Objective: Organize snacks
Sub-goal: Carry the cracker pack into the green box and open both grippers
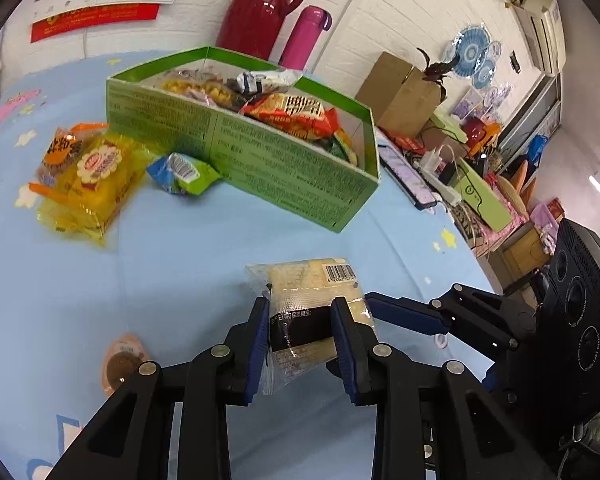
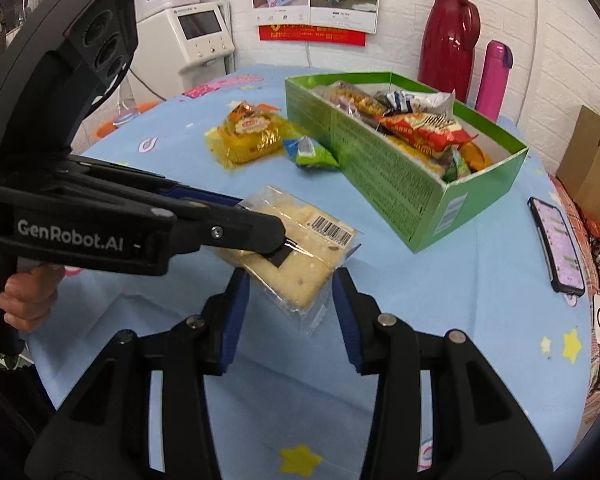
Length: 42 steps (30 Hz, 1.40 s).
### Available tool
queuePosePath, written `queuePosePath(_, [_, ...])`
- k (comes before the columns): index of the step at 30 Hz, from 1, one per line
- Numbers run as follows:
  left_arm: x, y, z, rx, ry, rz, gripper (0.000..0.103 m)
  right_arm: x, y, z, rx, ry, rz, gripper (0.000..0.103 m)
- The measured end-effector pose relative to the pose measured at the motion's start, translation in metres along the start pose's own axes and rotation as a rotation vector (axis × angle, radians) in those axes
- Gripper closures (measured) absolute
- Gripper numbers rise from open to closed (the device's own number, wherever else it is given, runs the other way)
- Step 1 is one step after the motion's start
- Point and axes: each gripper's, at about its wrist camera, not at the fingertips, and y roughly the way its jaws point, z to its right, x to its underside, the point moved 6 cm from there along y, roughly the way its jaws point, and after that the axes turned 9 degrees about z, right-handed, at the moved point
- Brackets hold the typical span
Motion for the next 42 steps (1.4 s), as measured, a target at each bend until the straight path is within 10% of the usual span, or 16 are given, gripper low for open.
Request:
queuePosePath(21, [-0.142, 0.046, 0.019, 0.023, 0.081, 0.131, 0.072, -0.094, 0.028, 0.100, 0.115, 0.108, 0.208, 0.057])
queuePosePath(23, [-0.145, 0.059, 0.011, -0.001, 0.076, 0.125, 0.064, -0.090, 0.042, 0.106, 0.139, 0.101, 0.194, 0.054])
queuePosePath(25, [-0.143, 0.070, 0.000, -0.028, 0.051, 0.093, 0.023, -0.085, 0.048, 0.112, 0.174, 0.109, 0.175, 0.031])
queuePosePath(26, [-0.140, 0.072, -0.009, -0.050, 0.018, 0.092, 0.018, -0.083, 0.048, 0.113, 0.188, 0.108, 0.180, 0.026])
queuePosePath(42, [-0.122, 0.024, -0.031, -0.154, -0.013, 0.174, 0.016, -0.084, 0.005, 0.089, 0.144, 0.168, 0.233, 0.006])
